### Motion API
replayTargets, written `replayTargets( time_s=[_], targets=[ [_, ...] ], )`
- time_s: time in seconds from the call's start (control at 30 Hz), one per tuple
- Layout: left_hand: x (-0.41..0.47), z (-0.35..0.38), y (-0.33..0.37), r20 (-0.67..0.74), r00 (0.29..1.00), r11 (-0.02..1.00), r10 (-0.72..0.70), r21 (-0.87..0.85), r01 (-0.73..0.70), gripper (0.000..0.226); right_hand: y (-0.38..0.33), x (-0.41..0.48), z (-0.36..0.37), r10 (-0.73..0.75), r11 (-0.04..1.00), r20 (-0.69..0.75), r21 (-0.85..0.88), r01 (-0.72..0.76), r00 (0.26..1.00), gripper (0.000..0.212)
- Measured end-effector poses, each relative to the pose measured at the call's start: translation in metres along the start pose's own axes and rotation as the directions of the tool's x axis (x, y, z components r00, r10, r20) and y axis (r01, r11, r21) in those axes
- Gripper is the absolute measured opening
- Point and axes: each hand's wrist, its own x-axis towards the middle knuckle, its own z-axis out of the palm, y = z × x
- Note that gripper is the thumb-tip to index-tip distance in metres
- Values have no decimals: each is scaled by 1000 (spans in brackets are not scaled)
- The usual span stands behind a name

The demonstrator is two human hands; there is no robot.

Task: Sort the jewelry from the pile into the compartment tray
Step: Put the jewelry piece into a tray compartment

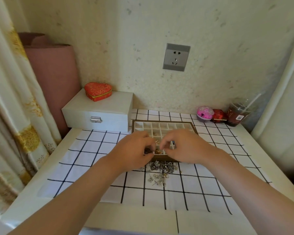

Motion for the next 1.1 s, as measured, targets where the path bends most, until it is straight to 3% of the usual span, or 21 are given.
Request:
replayTargets(
  time_s=[0.23, 0.5, 0.67, 0.83, 0.93, 1.1],
  targets=[
    [-24, 1, 5, 24, 999, 997, 43, 59, -45, 30, -8, -21, 23, -117, 987, -1, -110, 116, 993, 14],
    [-26, -2, 15, 66, 998, 996, 8, 85, -13, 15, -18, -20, 32, -48, 979, 12, -198, 49, 999, 17],
    [-25, -6, 14, 93, 995, 999, -38, 22, 36, 10, -12, -19, 22, 94, 984, 110, 139, -109, 990, 12],
    [-22, -10, 20, 73, 987, 972, -145, -178, 156, 17, -7, -24, 10, 193, 839, 166, 483, -251, 967, 9],
    [-20, -10, 27, 118, 973, 895, -197, -385, 227, 24, -6, -28, 6, 226, 762, 199, 574, -301, 954, 12],
    [-15, -12, 38, 113, 965, 767, -239, -588, 258, 21, -7, -28, 1, 241, 647, 251, 678, -348, 937, 15]
  ],
)
